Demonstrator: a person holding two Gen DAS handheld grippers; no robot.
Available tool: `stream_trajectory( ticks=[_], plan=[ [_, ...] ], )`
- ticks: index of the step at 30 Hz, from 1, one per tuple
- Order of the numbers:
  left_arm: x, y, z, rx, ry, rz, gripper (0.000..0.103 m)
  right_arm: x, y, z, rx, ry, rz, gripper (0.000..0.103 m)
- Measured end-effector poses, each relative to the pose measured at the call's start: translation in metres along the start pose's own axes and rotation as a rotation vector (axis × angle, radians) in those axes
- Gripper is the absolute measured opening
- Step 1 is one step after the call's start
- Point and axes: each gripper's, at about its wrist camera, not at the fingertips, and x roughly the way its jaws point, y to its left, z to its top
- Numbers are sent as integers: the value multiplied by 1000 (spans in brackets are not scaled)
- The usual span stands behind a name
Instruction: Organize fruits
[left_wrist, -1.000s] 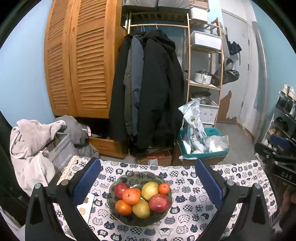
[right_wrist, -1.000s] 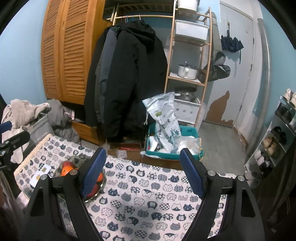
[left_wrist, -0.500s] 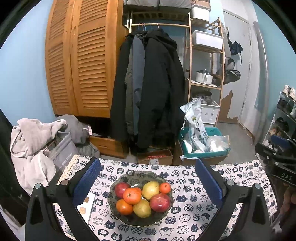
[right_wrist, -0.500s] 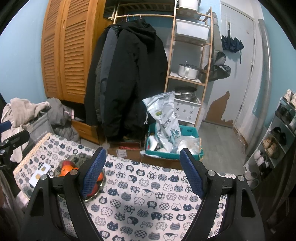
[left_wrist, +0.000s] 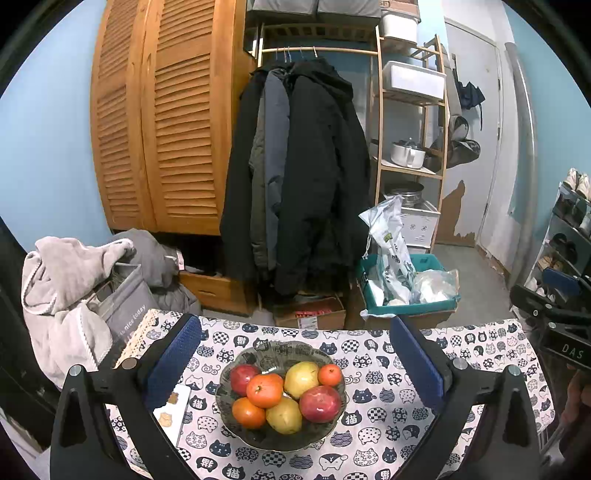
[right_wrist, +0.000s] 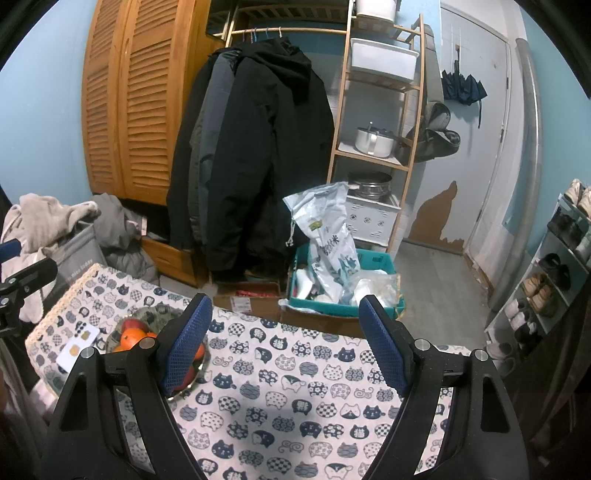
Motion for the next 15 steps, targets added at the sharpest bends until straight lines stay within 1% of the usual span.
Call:
stream_trajectory(
  ticks=[15],
  plan=[
    [-1, 0, 1, -1, 3, 0, 103, 0, 0, 1, -1, 1, -1, 81]
  ],
)
